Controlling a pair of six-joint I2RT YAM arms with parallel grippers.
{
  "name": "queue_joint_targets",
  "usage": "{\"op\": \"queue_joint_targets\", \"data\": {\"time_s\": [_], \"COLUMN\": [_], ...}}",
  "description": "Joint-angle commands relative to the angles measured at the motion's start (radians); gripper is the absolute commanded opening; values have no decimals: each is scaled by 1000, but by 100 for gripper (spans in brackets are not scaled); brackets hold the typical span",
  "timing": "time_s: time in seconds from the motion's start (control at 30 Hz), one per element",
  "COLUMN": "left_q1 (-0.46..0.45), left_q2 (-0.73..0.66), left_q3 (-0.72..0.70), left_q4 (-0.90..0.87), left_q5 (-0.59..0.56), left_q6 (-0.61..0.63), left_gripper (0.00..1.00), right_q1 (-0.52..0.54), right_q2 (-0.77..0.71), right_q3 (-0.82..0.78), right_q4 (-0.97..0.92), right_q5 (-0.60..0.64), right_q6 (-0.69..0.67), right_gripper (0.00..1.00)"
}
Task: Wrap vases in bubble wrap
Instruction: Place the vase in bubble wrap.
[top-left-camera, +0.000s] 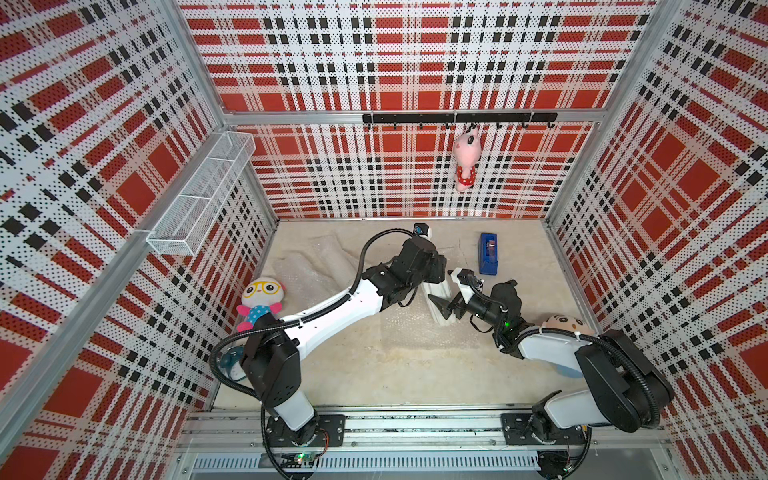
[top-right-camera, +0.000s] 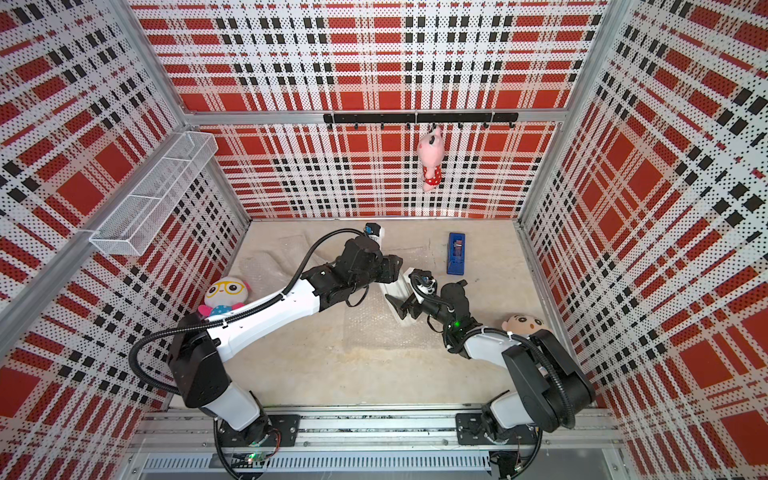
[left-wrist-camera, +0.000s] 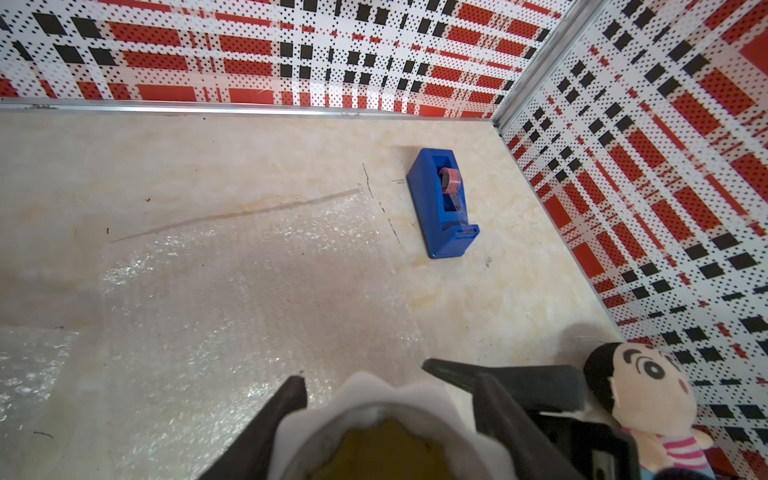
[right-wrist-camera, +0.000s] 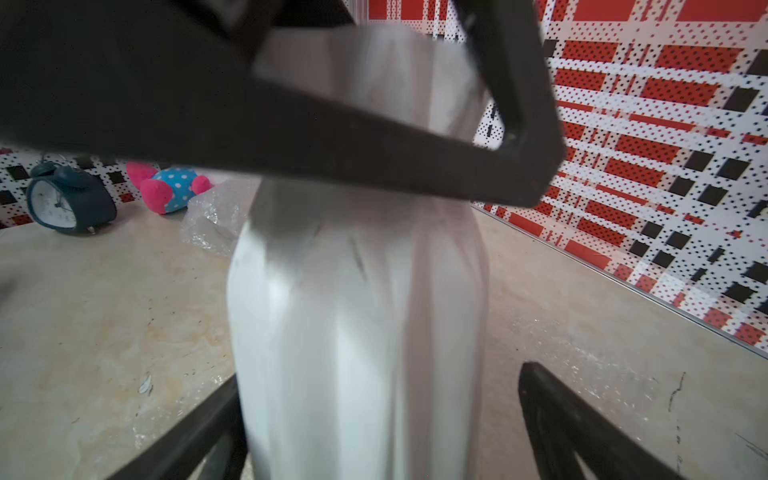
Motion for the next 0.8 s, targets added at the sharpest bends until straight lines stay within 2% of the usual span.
{"op": "queue_joint_targets", "data": {"time_s": [0.0,0.2,0.27,0.4,0.5,0.57,0.7,0.77], "left_q1": [-7,-8,-6,11,35,60,118,147], "left_q2": [-103,-146,-157,-181,-207,-231,-309,-362], "left_q3": [-1,-63,-82,-121,-166,-207,-292,-331], "left_q4": [193,244,257,277,296,317,342,338], "left_q5": [35,28,21,19,17,29,38,21], "left_q6": [-60,-74,-82,-98,-120,-138,-155,-137], "left_gripper": [26,26,26,27,30,37,73,85], "right_q1": [7,28,34,40,44,44,49,60], "right_q2": [28,56,64,51,24,2,-50,-59], "right_q3": [-8,-2,-2,-4,-3,1,81,141], "right_q4": [29,36,43,38,3,-41,-330,-495], "right_q5": [60,59,67,81,97,100,105,134], "right_q6": [-62,-84,-86,-95,-116,-139,-279,-362], "right_gripper": [100,92,86,68,61,60,59,59]}}
